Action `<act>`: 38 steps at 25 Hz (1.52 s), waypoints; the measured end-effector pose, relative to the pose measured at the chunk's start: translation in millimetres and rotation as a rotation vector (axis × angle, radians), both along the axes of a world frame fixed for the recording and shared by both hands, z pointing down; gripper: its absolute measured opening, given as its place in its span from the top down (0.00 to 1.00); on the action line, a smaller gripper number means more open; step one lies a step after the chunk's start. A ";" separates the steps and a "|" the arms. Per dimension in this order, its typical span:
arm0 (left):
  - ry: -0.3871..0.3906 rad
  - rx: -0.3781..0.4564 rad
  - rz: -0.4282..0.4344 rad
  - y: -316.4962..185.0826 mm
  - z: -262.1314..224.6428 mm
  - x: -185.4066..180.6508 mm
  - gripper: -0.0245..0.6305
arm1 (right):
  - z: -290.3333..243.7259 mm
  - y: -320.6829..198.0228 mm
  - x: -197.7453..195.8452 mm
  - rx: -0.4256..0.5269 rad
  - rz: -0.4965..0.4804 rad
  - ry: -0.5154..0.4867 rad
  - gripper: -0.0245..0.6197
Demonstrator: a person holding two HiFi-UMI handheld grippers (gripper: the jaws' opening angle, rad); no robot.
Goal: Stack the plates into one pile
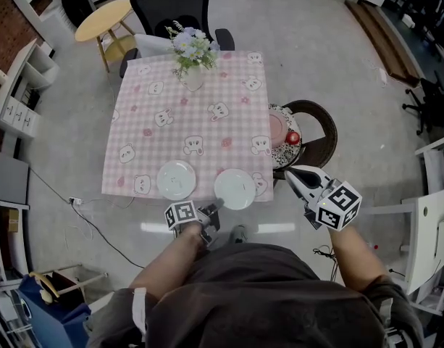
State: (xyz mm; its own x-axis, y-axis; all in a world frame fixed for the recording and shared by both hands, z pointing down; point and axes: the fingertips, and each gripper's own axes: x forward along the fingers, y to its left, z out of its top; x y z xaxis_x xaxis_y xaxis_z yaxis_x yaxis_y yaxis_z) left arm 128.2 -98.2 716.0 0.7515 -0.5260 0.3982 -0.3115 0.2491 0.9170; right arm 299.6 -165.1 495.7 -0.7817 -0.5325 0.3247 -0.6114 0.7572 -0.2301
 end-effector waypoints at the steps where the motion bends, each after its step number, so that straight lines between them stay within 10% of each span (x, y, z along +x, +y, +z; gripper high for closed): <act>1: 0.010 0.015 0.001 -0.2 -3.5 -3.3 0.95 | -0.4 -0.4 -2.1 0.001 -0.001 0.000 0.97; 9: 0.039 0.096 -0.048 -7.9 -33.0 -47.6 0.95 | -6.3 -10.5 -20.9 0.017 -0.010 -0.001 0.97; 22: -0.144 0.111 -0.055 -29.3 -36.1 -180.2 0.95 | -19.9 -31.0 -98.1 0.053 -0.032 -0.008 0.97; 29: -0.212 0.038 0.088 -39.0 -9.5 -218.0 0.94 | -14.7 -35.8 -147.4 0.040 0.015 0.007 0.97; 35: -0.436 -0.010 0.293 -43.3 12.0 -233.0 0.92 | -12.5 -33.2 -183.0 0.023 0.069 0.031 0.97; 38: -0.477 0.014 0.381 -45.8 12.0 -233.8 0.68 | -9.9 -33.3 -196.8 0.015 0.085 0.041 0.97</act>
State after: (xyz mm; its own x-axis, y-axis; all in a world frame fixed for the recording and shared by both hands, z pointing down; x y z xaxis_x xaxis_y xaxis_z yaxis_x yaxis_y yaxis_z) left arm -105.6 -144.0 728.1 0.6281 -0.2625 0.7325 -0.7539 0.0279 0.6564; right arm 102.8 -198.4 485.7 -0.7197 -0.6015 0.3467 -0.6822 0.7054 -0.1922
